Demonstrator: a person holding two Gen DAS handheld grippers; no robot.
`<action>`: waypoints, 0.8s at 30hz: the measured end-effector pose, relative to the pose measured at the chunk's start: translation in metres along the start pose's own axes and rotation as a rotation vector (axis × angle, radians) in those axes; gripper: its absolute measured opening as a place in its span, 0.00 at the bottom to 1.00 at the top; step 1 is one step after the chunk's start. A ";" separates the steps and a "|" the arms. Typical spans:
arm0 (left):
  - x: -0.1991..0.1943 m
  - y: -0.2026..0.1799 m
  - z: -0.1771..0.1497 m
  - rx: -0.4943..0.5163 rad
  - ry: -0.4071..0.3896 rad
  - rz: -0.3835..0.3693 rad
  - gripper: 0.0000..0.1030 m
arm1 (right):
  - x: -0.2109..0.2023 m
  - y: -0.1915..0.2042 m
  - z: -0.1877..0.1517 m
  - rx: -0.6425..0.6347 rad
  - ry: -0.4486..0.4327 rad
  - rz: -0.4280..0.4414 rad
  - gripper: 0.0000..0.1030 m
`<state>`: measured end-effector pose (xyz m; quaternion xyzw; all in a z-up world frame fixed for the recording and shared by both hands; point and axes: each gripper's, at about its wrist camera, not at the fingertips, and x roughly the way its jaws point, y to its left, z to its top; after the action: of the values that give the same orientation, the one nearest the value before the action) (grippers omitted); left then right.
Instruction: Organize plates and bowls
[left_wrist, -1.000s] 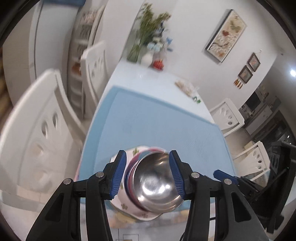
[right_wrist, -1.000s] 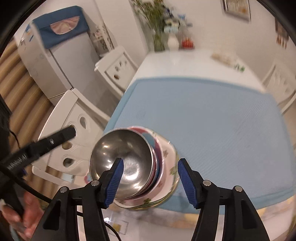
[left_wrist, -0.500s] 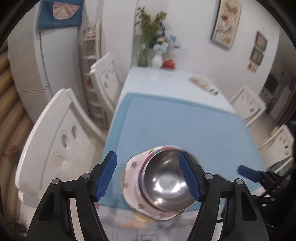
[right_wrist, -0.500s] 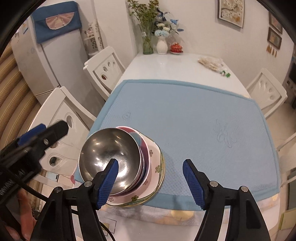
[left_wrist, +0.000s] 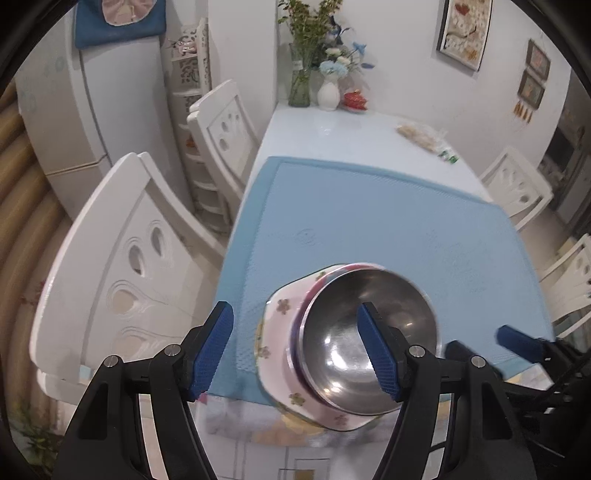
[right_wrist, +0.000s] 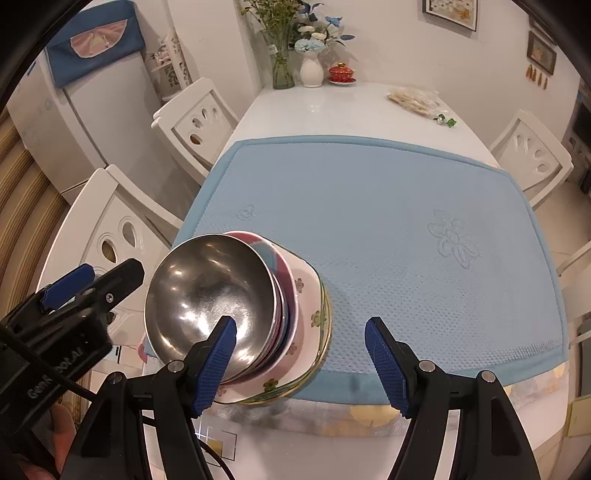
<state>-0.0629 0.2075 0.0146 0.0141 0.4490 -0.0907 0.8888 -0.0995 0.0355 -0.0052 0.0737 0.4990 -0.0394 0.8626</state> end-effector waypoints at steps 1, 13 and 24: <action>0.002 0.000 0.000 0.003 0.007 0.007 0.66 | 0.001 -0.001 -0.001 0.004 0.003 -0.001 0.68; 0.004 -0.006 -0.005 -0.005 0.047 -0.043 0.66 | -0.003 -0.006 -0.007 0.010 0.002 -0.016 0.68; 0.003 -0.007 -0.007 -0.016 0.067 -0.071 0.66 | -0.005 -0.012 -0.015 0.021 0.013 -0.019 0.68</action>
<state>-0.0684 0.2006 0.0086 -0.0061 0.4793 -0.1179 0.8696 -0.1167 0.0262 -0.0096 0.0780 0.5047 -0.0525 0.8582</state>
